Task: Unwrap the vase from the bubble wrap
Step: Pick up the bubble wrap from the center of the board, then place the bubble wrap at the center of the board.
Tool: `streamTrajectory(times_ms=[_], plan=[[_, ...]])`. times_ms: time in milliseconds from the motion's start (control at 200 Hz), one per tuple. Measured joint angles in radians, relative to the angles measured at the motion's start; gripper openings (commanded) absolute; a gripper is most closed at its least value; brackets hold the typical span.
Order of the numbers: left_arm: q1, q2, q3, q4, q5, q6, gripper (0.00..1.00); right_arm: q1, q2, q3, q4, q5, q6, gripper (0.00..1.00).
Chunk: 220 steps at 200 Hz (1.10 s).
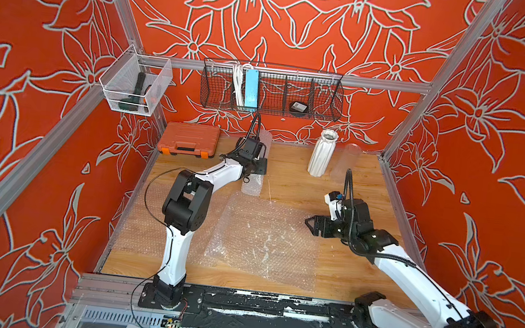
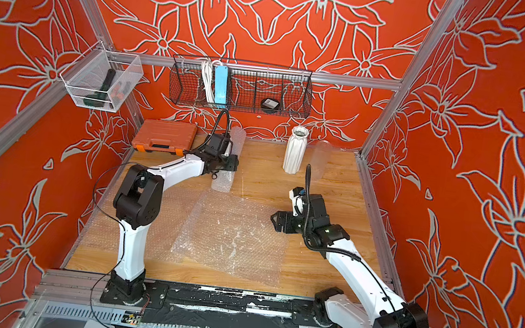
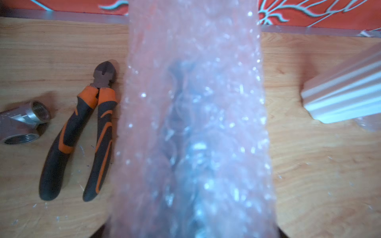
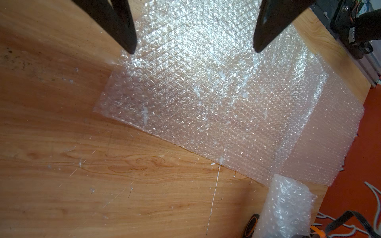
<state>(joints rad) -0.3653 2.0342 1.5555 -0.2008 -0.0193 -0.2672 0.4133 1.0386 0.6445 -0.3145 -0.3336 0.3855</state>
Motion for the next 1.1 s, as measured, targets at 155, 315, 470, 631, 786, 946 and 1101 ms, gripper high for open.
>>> streamTrajectory(times_ms=[155, 315, 470, 631, 786, 946, 1101], plan=[[-0.031, -0.118, -0.136, -0.014, 0.034, -0.035, 0.63, 0.000, -0.001, -0.003, 0.000, 0.000, 0.000, 0.89], [-0.110, -0.301, -0.324, -0.029, 0.028, -0.098, 0.64, 0.000, 0.002, -0.003, 0.004, -0.002, 0.005, 0.89], [-0.190, -0.505, -0.533, -0.013, 0.026, -0.189, 0.64, 0.001, 0.030, -0.003, 0.023, -0.023, 0.016, 0.89], [-0.226, -0.674, -0.735, 0.020, 0.013, -0.301, 0.64, 0.010, 0.083, -0.003, 0.046, -0.050, 0.024, 0.89], [-0.271, -0.739, -0.851, 0.058, 0.002, -0.394, 0.64, 0.028, 0.151, -0.011, 0.087, -0.064, 0.030, 0.85], [-0.327, -0.734, -0.897, 0.103, -0.006, -0.460, 0.64, 0.046, 0.256, -0.018, 0.125, -0.068, 0.036, 0.81], [-0.344, -0.728, -0.936, 0.149, -0.023, -0.500, 0.64, 0.048, 0.360, -0.017, 0.146, -0.059, 0.027, 0.79]])
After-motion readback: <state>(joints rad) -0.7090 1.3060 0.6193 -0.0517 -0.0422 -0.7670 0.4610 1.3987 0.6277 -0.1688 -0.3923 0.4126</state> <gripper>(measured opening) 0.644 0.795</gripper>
